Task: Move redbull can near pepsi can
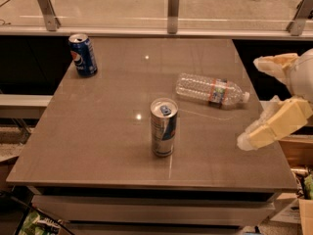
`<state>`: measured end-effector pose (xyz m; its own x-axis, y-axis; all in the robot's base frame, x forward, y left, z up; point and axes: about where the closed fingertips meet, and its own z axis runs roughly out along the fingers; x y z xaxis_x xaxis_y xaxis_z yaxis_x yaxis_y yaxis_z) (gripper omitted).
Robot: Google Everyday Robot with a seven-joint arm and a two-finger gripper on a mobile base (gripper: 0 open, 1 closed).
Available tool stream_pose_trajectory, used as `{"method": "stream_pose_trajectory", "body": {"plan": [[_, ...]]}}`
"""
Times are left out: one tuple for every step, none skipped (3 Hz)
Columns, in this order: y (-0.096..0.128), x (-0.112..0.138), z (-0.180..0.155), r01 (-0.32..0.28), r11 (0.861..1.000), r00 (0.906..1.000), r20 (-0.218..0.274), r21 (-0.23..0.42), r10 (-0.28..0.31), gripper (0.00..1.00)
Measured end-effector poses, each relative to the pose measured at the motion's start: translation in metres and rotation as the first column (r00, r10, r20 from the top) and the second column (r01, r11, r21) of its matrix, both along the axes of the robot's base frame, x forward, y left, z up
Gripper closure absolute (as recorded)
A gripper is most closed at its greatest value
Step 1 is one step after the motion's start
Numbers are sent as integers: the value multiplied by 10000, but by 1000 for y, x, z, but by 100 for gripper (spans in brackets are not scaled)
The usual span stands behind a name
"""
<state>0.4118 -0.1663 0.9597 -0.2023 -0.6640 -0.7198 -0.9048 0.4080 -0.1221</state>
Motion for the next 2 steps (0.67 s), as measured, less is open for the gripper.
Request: {"method": "stream_pose_trajectory", "body": {"plan": [[14, 4, -13, -13, 9977, 10000, 41, 682, 10, 0], [14, 4, -13, -14, 9977, 10000, 42, 682, 11, 0]]}}
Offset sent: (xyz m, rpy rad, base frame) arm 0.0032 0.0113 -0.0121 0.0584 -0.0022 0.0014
